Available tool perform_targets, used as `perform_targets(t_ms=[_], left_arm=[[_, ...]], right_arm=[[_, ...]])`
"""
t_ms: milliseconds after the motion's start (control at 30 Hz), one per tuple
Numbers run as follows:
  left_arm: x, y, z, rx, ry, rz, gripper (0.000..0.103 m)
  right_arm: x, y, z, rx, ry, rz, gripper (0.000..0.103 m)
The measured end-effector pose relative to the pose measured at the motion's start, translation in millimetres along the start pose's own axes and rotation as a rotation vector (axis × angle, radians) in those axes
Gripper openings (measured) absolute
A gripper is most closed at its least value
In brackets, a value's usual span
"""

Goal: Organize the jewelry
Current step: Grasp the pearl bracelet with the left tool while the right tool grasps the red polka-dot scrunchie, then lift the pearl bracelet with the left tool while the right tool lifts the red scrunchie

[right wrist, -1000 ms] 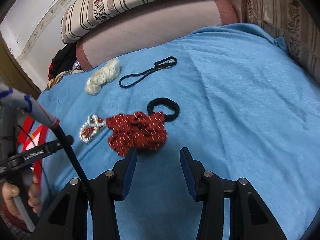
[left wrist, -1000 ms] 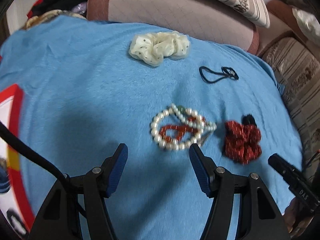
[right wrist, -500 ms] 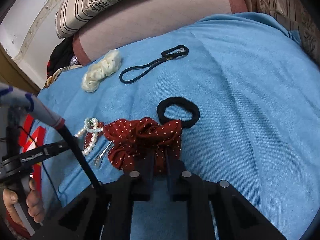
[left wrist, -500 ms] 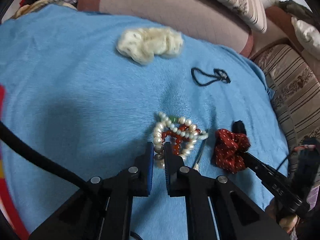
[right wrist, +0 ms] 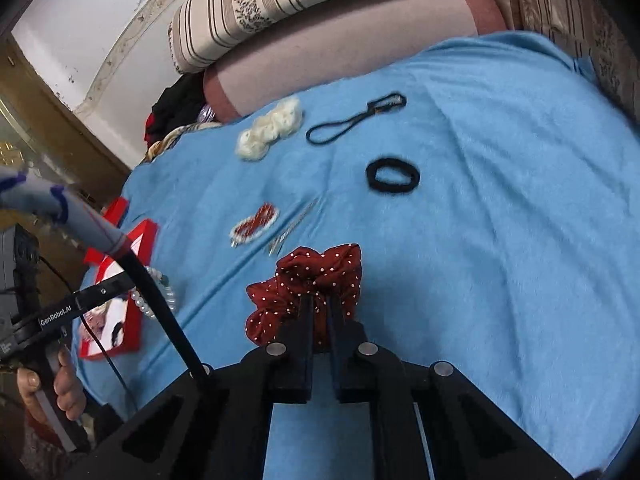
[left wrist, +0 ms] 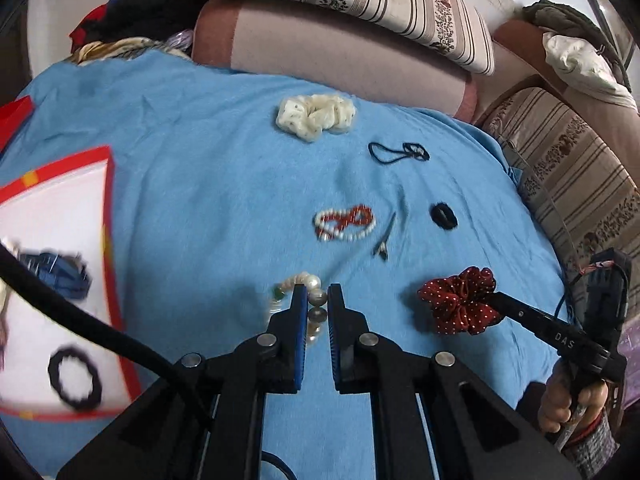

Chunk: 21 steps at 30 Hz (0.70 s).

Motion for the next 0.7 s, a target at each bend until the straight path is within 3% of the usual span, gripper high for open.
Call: perform_targets(t_ms=[133, 233, 367, 567, 633, 700], left_arm=[[-20.9, 7.2, -2.7, -0.019, 0.016, -0.006, 0.009], [-37.4, 5.4, -7.9, 0.013, 0.024, -0.021, 0.009], [-53.1, 0.2, -18.3, 0.087, 0.024, -0.038, 0.009], [-71.1, 0.6, -31.8, 0.097, 0.044, -0.058, 0.011], [-74.5, 1.0, -35.4, 0.088, 0.054, -0.061, 0.016], [-76.8, 0.7, -38.5, 0.079, 0.068, -0.062, 0.026]], right_arm=[[-15.2, -2.0, -5.1, 0.004, -0.002, -0.022, 0.007], [-23.7, 0.0, -10.4, 0.001, 0.015, -0.028, 0.007], [-31.2, 0.2, -19.6, -0.063, 0.078, -0.017, 0.007], [-41.6, -5.5, -13.8, -0.132, 0.088, -0.037, 0.011], [-43.1, -5.1, -9.7, -0.143, 0.069, -0.035, 0.013], [-43.9, -2.9, -6.1, -0.139, 0.049, -0.03, 0.022]])
Point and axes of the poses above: each gripper's, at about its wrist camera, not at the fingertips, and y roughly against the way its jaws point, z to its right, x to its top, the point moved 1 cm from there along -y, roughly the way its jaws point, and after that the axes turned 2 degrees about -z, right-handed, at the moved point
